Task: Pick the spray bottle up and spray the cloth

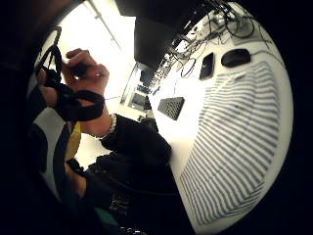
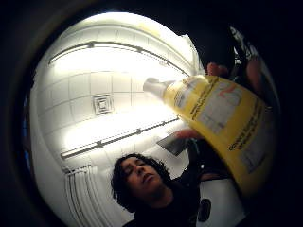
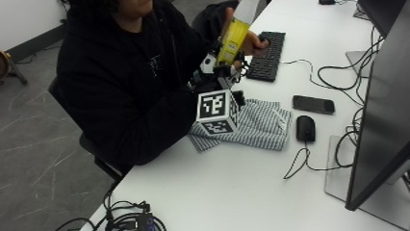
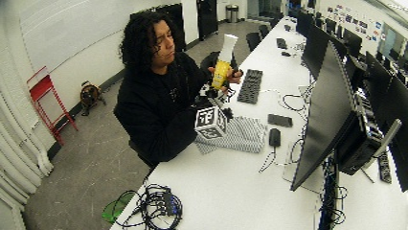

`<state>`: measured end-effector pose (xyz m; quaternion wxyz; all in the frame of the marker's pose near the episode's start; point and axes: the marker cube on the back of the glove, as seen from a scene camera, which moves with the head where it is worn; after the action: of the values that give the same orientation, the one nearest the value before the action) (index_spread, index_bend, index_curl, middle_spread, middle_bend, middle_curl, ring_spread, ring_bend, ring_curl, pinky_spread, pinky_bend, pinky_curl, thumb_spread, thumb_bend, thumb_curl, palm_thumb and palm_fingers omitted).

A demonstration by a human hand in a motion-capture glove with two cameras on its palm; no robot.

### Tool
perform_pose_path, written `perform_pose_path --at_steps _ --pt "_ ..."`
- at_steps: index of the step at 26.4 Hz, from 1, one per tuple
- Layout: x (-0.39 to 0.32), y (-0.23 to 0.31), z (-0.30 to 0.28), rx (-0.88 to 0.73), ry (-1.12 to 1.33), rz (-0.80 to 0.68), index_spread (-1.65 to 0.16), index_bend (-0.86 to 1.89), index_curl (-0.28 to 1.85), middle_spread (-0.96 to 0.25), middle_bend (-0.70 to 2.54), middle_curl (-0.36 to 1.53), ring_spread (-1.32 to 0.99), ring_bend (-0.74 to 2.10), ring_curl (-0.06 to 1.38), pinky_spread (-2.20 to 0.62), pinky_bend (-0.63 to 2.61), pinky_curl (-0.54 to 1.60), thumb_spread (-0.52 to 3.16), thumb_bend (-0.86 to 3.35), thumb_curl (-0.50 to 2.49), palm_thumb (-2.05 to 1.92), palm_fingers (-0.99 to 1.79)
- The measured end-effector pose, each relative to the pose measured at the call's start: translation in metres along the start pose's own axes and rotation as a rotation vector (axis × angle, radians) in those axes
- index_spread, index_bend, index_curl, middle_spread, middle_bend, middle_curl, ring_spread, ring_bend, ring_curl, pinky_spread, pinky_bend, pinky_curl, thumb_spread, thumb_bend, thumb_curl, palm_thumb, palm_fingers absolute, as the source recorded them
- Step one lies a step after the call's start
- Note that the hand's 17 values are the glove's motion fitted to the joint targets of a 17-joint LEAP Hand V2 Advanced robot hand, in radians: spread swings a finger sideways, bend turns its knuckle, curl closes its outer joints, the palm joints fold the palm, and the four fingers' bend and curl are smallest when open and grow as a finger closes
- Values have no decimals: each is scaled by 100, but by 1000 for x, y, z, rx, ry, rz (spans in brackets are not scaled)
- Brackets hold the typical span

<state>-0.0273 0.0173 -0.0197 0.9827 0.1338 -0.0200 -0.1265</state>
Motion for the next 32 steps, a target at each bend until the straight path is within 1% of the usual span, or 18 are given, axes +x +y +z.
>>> perform_pose_path --at_steps 7,10,12,15,18,20,23,26,30,32 --pt "59 3 -58 151 114 114 -27 10 28 -13 30 37 -19 54 36 -14 54 34 80 2 37 86 116" --pt "83 7 -72 156 66 160 -27 10 28 -13 31 38 -19 54 36 -15 54 34 81 0 39 86 117" --pt "92 -1 -73 110 -26 181 -27 10 27 -13 31 39 -19 54 37 -16 54 35 81 -2 39 86 118" --pt "97 -20 -67 -4 -198 189 -27 10 27 -12 32 39 -20 57 38 -18 55 35 82 -3 40 84 121" --pt "86 3 -61 -143 -356 247 -27 11 27 -13 33 40 -20 58 38 -20 55 35 83 -4 40 82 123" --pt "80 4 -58 -200 -439 275 -27 11 27 -13 33 41 -20 58 38 -21 55 36 83 -4 41 81 124" --pt "85 -19 -56 -228 -457 258 -27 11 27 -13 34 41 -20 58 39 -22 56 36 84 -4 41 80 124" --pt "86 -20 -56 -252 -458 271 -26 12 28 -13 34 41 -20 59 39 -23 56 36 85 -4 41 78 125" --pt "79 10 -56 -292 -509 339 -26 12 28 -13 35 42 -20 60 39 -24 56 37 86 -4 42 77 126" --pt "76 19 -55 -302 -536 344 -26 12 28 -13 35 42 -21 60 39 -25 56 37 86 -4 42 76 126"
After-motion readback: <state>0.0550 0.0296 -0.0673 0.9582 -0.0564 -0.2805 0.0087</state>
